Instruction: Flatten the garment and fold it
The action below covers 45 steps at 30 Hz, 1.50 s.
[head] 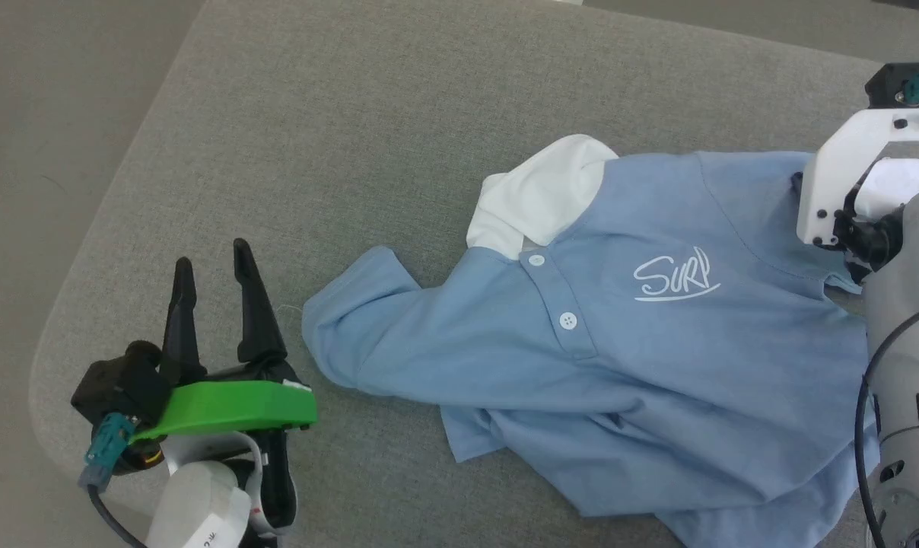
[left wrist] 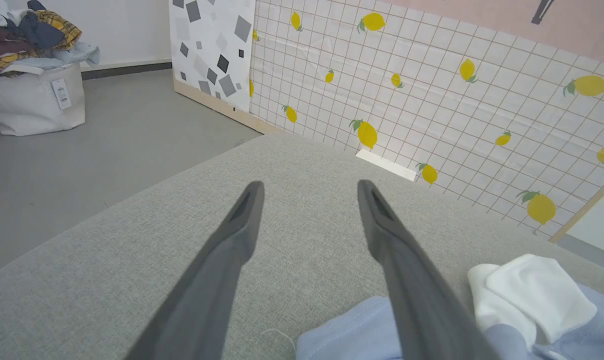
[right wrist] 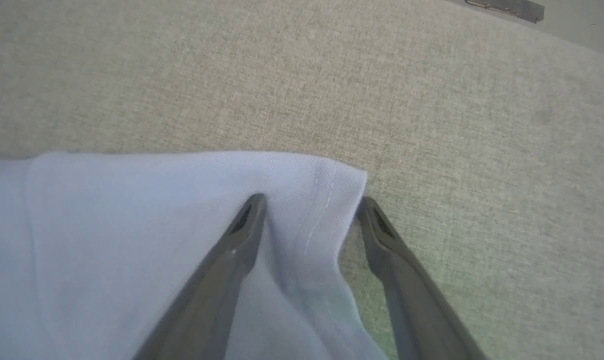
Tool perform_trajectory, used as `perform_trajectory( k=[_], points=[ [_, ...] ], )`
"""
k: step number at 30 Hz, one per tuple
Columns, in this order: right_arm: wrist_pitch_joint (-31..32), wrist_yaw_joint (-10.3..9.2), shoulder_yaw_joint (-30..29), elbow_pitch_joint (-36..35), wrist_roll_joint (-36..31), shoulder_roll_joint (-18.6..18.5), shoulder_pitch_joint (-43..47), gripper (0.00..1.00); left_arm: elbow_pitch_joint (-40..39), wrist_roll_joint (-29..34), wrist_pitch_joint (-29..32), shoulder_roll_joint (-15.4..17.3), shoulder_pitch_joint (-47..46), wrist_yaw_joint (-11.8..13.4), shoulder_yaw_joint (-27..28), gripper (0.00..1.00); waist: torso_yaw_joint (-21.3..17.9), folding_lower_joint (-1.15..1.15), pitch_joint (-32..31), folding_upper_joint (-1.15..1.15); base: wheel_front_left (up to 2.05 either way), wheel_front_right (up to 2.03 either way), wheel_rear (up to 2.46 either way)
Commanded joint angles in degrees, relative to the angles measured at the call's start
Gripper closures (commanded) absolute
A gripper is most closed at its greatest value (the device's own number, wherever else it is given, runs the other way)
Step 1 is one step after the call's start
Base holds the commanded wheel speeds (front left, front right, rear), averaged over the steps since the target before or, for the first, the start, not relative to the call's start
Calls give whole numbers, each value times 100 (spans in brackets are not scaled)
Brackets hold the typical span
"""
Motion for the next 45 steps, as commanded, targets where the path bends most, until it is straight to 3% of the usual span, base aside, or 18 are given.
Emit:
perform_trajectory(
  k=[1, 2, 5, 10, 16, 20, 26, 35, 41, 45],
  points=[
    [129, -9, -25, 190, 35, 16, 125, 69, 39, 42, -20, -15, -81, 21, -9, 0, -44, 0, -35, 0, 0, 0, 0],
    [129, -9, -7, 203, 76, 21, 126, 100, 62, 83, -20, -15, -75, 10, -13, 0, -78, 0, -64, 0, 0, 0, 0],
    [-193, -9, 74, 105, 241, 35, 185, 100, 152, 169, -20, -15, -63, -30, -17, 0, -193, 0, -188, 0, 0, 0, 0],
    [-1504, -9, 329, -512, 685, -3, 756, 100, 364, 380, -20, -16, 13, -117, -16, 0, -479, 0, -579, 0, 0, 0, 0],
    [-2213, -9, 150, -1678, 1037, -30, 1971, 100, 807, 670, -20, -16, 43, -258, -113, 0, -777, 0, -986, 0, 0, 0, 0],
    [-2188, -9, -126, -2735, 1100, 57, 2889, 100, 1389, 816, 46, 49, -153, -383, -283, 0, -980, 0, -1119, 0, 0, 0, 0],
    [-1747, -9, -464, -4018, 1169, 302, 4018, 100, 2176, 880, 1085, 295, -872, -385, -393, 0, -1295, 0, -1198, 0, 0, 0, 0],
    [-1383, -9, -629, -4621, 1264, 412, 4568, 100, 2989, 791, 2314, 478, -1954, -363, -404, 0, -1530, 0, -1015, 0, 0, 0, 0],
    [-1252, -9, -493, -4831, 1343, 427, 4552, 100, 3883, 954, 3208, 662, -2644, -159, -508, 0, -1727, 0, -746, 0, 0, 0, 0],
    [-1201, -9, -401, -4916, 1404, 430, 4475, 100, 4347, 891, 3641, 681, -2915, -254, -566, 0, -1827, 0, -583, 0, 0, 0, 0]
  ],
)
